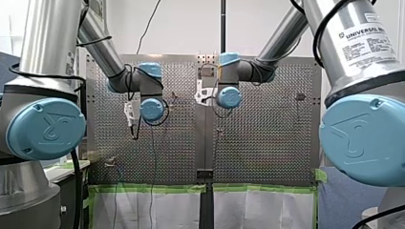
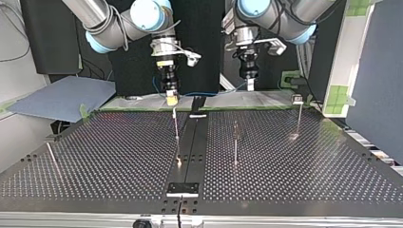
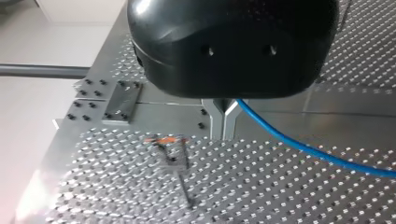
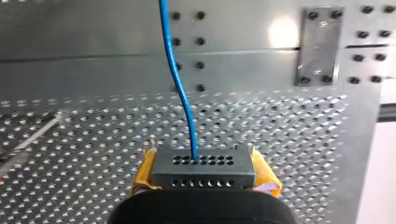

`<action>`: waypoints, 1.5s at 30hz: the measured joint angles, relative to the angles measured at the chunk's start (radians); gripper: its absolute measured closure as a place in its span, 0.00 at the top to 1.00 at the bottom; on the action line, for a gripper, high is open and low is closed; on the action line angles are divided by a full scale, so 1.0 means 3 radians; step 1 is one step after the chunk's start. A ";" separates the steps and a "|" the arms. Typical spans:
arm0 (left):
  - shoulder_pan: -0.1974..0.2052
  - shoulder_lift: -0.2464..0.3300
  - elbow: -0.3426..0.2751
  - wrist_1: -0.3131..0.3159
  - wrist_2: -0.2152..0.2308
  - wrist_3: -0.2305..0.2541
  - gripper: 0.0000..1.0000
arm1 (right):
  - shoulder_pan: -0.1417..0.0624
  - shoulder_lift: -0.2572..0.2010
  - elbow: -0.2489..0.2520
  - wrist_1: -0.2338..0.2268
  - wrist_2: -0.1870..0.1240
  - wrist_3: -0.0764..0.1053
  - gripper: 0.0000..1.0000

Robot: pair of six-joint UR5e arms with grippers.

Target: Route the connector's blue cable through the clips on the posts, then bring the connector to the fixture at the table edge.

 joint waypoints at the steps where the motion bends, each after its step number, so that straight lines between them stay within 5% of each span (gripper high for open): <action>1: 0.0009 0.0025 0.0009 -0.0024 0.0000 0.0000 0.00 | -0.0005 -0.0034 -0.0009 0.0025 -0.0013 0.0000 0.00; 14: 0.0192 0.0315 0.0116 -0.0275 0.0069 0.0012 0.00 | -0.0103 -0.0114 -0.0068 0.0130 -0.0178 0.0051 0.00; 28: 0.0471 0.0189 0.0156 -0.0299 0.0373 0.0043 0.00 | -0.0204 -0.0076 -0.0191 0.0139 -0.0375 0.0165 0.00; 36: 0.0692 0.0177 0.0241 -0.0300 0.0558 0.0069 0.00 | -0.0232 0.0040 -0.0328 0.0194 -0.0423 0.0179 0.00; 45: 0.0724 0.0054 0.0395 -0.0354 0.0659 0.0120 0.00 | -0.0261 0.0096 -0.0445 0.0241 -0.0448 0.0186 0.00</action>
